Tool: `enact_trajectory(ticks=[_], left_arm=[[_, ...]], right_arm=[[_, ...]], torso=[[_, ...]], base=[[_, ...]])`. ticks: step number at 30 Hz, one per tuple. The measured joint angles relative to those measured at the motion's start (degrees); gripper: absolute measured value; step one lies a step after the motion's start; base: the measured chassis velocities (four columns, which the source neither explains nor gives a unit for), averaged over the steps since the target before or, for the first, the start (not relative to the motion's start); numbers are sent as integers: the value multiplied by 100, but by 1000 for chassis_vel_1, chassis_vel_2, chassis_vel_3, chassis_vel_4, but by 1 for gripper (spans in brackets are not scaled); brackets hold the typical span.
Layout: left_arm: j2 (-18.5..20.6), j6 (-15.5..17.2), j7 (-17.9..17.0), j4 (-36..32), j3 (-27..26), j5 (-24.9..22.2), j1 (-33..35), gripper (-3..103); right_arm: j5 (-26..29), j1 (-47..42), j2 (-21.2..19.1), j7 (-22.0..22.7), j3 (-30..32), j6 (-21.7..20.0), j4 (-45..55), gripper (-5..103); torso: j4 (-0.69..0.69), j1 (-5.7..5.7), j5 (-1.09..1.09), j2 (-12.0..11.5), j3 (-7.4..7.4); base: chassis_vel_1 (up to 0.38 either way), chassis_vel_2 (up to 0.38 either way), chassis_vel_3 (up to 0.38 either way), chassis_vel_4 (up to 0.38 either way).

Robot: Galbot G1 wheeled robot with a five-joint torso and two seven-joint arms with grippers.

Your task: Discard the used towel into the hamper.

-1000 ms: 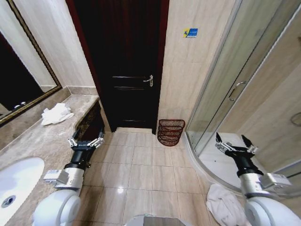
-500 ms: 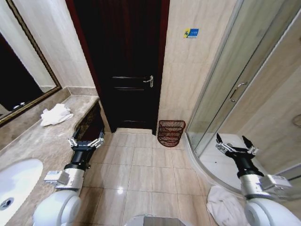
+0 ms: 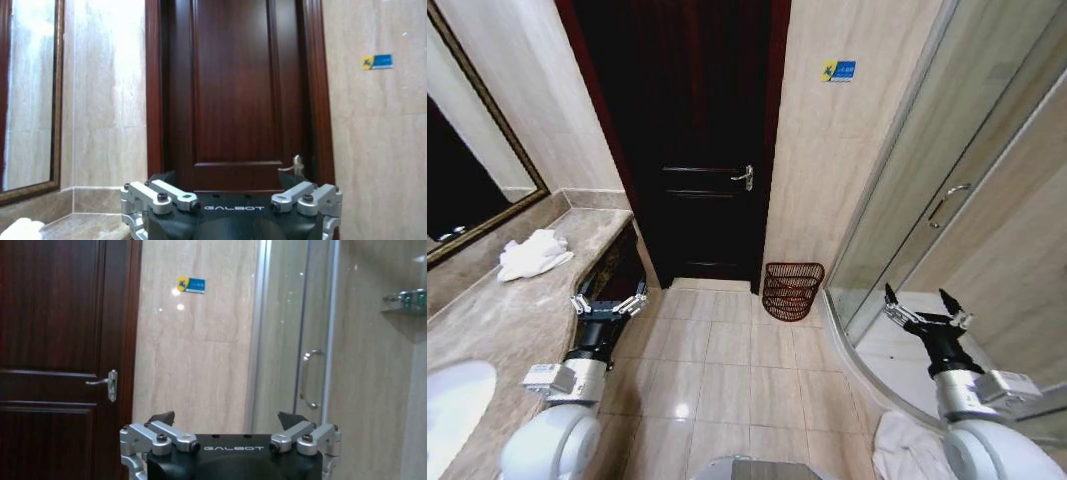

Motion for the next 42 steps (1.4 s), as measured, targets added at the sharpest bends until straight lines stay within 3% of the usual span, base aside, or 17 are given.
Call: enact_trajectory(ticks=[42], left_arm=[[-171, -63, 4, -5, 5, 136, 114, 100]], right_arm=[[-25, 10, -24, -8, -107, 50, -37, 100]], torso=[[0, 0, 1, 1, 0]], base=[[-57, 195, 192, -63]])
